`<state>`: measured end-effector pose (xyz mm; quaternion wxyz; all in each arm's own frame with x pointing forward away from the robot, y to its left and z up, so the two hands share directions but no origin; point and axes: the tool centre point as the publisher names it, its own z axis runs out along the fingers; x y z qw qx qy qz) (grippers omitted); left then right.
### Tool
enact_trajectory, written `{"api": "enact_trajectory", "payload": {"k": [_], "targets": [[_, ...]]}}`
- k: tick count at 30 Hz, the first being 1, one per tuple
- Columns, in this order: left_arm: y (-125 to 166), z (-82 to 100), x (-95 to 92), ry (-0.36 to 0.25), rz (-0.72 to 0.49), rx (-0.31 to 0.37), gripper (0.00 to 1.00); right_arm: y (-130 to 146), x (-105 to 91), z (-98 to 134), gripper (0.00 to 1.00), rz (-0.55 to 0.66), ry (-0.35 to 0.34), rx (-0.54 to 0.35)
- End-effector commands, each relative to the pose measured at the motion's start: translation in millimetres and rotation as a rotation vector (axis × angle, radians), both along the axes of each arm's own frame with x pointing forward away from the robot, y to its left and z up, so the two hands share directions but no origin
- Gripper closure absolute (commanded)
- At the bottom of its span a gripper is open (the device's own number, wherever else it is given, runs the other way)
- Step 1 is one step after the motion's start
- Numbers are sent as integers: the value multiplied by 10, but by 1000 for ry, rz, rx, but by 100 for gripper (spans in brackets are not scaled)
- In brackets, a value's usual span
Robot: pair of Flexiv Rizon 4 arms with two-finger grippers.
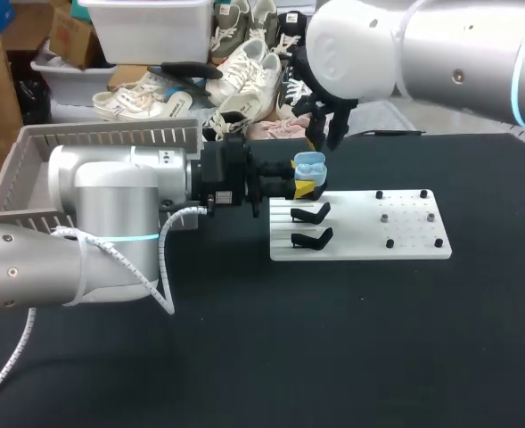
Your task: Pick up each earbud case from the left stands, insert the matching earbuds, close the lid, and place the case in the box.
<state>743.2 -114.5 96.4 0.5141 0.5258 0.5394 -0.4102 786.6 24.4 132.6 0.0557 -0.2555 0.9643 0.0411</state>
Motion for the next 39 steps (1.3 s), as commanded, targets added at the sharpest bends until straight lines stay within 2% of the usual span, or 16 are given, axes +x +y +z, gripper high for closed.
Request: {"api": "enact_trajectory", "payload": {"k": [1,10,19,21,24,27,30,33,36,39], "targets": [[3,-2,-10,-2,3,-2,100,-65,-109,31,73,-6,-11,12],[3,-2,-10,-2,3,-2,100,-91,-285,67,72,-14,-24,44],[3,-2,-10,-2,3,-2,100,-71,-363,129,73,-26,-37,75],[3,-2,-10,-2,3,-2,100,-101,-387,238,73,-34,-71,89],[3,-2,-10,-2,3,-2,100,-238,-442,523,72,-80,-175,75],[3,-2,-10,-2,3,-2,100,-400,-501,709,70,-124,-224,118],[165,205,102,-43,8,16,100,-623,-610,766,68,-196,-251,147],[386,414,217,-93,39,36,100,-804,-667,662,65,-260,-225,167],[798,690,369,-163,101,96,100,-1002,-744,485,65,-331,-182,189],[1222,860,467,-193,181,159,100,-1135,-831,360,66,-384,-153,192]]}}
